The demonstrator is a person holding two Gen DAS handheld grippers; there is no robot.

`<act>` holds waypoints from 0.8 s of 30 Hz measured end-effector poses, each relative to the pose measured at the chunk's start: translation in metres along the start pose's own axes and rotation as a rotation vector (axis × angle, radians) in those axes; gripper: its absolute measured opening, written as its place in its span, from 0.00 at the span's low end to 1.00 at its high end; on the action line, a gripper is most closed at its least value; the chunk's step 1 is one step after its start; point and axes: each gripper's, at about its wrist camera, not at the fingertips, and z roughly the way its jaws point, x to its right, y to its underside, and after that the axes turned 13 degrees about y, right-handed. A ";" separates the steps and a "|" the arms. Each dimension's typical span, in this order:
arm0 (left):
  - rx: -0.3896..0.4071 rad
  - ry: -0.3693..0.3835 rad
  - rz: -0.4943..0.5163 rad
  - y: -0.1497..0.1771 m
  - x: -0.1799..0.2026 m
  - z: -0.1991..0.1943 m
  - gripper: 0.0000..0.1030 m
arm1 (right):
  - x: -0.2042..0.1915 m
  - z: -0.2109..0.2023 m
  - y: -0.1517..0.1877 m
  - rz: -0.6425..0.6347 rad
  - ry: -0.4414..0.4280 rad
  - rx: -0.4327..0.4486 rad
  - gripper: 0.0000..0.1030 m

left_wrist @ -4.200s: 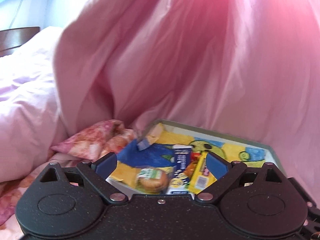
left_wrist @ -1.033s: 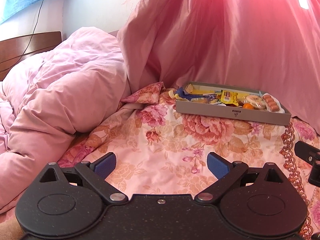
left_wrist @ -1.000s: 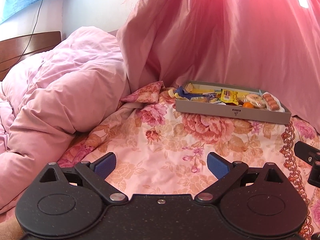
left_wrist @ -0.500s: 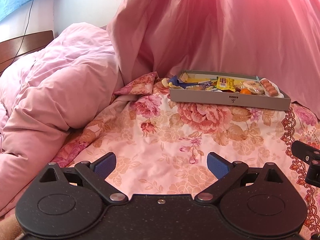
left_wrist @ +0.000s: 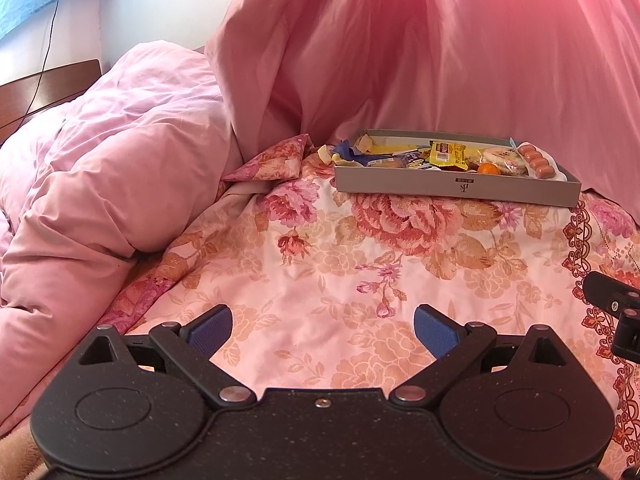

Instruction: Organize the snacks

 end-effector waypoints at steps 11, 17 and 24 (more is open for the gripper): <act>-0.007 0.000 0.003 0.002 0.000 0.001 0.95 | -0.001 0.001 0.001 -0.002 0.001 -0.009 1.00; -0.010 0.002 0.004 0.001 0.000 0.001 0.95 | -0.002 0.001 0.002 -0.003 0.000 -0.011 1.00; -0.022 0.000 0.010 0.004 -0.002 0.003 0.95 | -0.002 0.002 0.004 -0.009 -0.001 -0.017 1.00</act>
